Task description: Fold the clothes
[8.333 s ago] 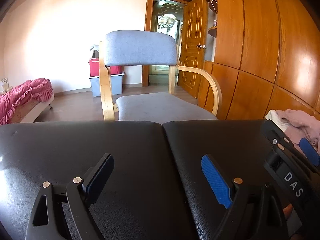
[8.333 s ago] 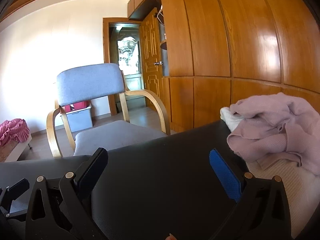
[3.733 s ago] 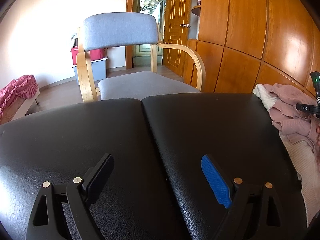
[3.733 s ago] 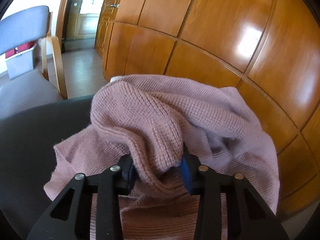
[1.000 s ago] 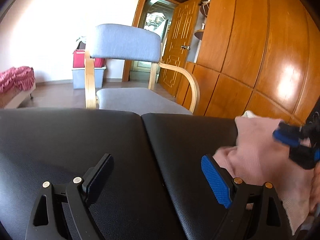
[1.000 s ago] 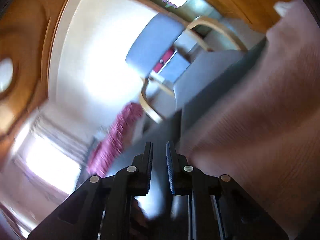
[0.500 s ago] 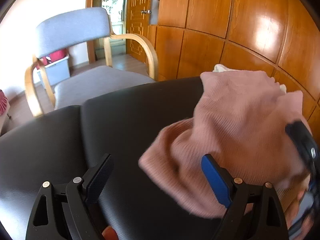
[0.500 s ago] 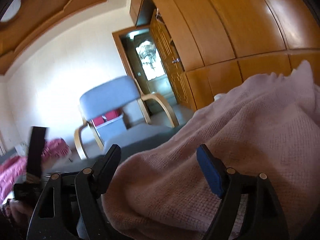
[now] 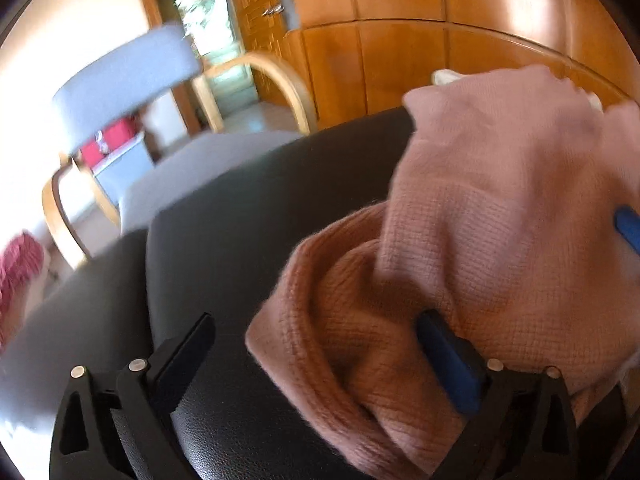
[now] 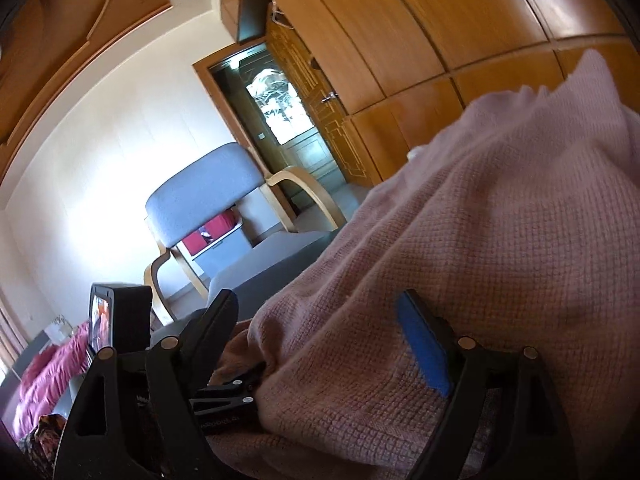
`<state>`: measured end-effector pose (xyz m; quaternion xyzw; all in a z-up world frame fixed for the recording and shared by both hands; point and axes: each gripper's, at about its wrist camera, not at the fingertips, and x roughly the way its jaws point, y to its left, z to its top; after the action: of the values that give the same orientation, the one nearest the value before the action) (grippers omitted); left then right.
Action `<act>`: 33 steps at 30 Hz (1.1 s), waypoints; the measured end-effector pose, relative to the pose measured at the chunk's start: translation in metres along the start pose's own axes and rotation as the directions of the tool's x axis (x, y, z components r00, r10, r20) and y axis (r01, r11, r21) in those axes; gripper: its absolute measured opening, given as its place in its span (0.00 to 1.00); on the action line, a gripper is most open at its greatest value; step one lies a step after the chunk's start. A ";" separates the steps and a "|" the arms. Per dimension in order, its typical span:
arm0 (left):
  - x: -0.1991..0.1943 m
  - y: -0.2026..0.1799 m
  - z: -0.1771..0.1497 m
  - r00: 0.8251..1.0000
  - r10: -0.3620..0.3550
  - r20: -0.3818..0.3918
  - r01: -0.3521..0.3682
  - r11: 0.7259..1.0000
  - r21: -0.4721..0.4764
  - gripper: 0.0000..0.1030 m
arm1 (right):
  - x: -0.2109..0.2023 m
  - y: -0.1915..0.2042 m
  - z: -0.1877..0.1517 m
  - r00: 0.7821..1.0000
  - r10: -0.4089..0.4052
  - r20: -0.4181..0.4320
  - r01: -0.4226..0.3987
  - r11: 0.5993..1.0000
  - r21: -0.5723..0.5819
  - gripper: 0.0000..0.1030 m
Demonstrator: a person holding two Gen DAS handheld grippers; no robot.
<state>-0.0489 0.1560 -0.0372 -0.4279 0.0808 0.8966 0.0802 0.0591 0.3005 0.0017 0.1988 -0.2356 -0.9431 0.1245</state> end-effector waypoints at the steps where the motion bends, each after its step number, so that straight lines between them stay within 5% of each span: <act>1: 0.003 0.006 0.000 0.999 -0.030 -0.021 0.029 0.999 -0.043 1.00 | 0.001 0.000 0.000 1.000 -0.002 0.001 0.002 1.000 0.003 0.82; 3: -0.001 0.003 -0.001 0.998 -0.063 -0.006 0.063 0.998 -0.030 0.98 | 0.003 0.001 -0.001 1.000 -0.005 0.002 0.005 1.000 -0.001 0.82; 4: -0.003 0.001 -0.002 0.997 -0.078 0.003 0.078 0.997 -0.019 0.82 | 0.003 0.001 -0.001 1.000 -0.006 0.003 0.006 1.000 -0.002 0.82; 5: -0.005 -0.002 -0.003 0.996 -0.094 0.012 0.094 0.996 -0.008 0.56 | 0.003 0.001 -0.002 1.000 -0.006 0.005 0.006 1.000 -0.003 0.82; 8: -0.016 -0.031 -0.008 0.997 -0.061 0.048 0.055 0.992 0.115 0.27 | 0.003 0.001 -0.002 1.000 -0.004 0.012 0.004 1.000 -0.001 0.82; 10: -0.022 -0.042 -0.011 0.997 -0.022 0.073 0.011 0.988 0.152 0.24 | 0.003 0.001 -0.002 1.000 -0.002 0.017 0.002 1.000 0.003 0.82; 14: -0.043 -0.020 -0.009 0.986 -0.062 0.153 0.058 0.998 0.031 0.22 | 0.001 0.000 -0.002 1.000 0.004 0.031 -0.004 1.000 0.011 0.82; 25: -0.149 0.038 0.005 0.900 -0.028 0.435 0.072 0.994 -0.085 0.21 | -0.012 0.021 -0.003 0.995 0.021 0.095 -0.012 0.996 -0.089 0.82; 33: -0.219 0.098 -0.011 0.853 0.009 0.522 0.101 0.978 -0.183 0.20 | -0.010 0.047 -0.004 0.998 0.040 -0.044 -0.046 0.986 -0.163 0.82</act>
<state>0.0742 0.0422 0.1342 -0.1775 -0.0462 0.9801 0.0765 0.0768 0.2616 0.0252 0.2019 -0.1589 -0.9522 0.1655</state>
